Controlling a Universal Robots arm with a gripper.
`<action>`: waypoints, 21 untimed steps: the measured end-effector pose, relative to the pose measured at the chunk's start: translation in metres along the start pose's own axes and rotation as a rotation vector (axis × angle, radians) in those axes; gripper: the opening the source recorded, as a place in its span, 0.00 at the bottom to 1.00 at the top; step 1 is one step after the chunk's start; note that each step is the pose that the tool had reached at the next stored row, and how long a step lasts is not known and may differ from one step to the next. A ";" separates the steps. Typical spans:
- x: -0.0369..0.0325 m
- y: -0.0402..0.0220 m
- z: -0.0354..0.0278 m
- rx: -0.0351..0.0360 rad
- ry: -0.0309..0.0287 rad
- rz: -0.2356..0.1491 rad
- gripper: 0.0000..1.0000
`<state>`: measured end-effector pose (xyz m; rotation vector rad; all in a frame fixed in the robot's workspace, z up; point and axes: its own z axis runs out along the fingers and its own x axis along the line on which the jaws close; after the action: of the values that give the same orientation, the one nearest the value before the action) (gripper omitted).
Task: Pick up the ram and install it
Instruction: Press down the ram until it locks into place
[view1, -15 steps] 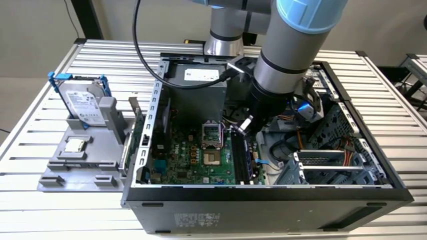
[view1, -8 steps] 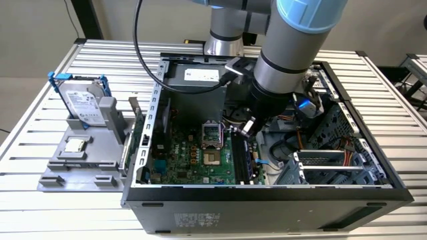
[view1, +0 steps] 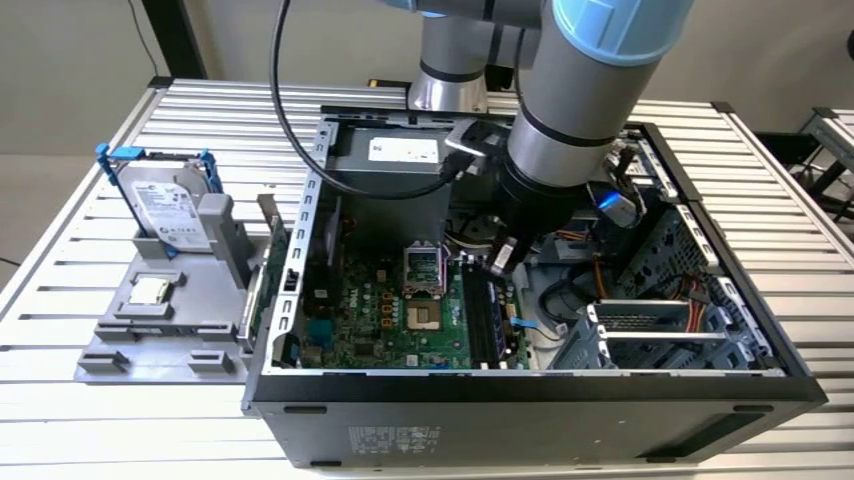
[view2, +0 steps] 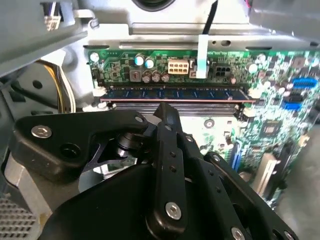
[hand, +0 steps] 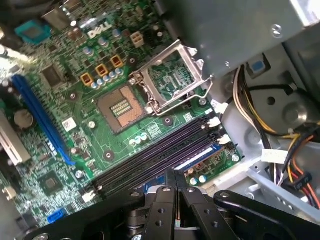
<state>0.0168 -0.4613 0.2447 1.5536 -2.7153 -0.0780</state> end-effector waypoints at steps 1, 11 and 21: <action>0.0000 0.0000 0.0000 0.0013 0.0001 -0.018 0.00; -0.0001 -0.0001 0.0000 0.0028 0.0061 -0.193 0.00; 0.0000 0.0000 0.0000 0.0022 0.0134 -0.375 0.00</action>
<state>0.0168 -0.4613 0.2447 2.0321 -2.3776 -0.0669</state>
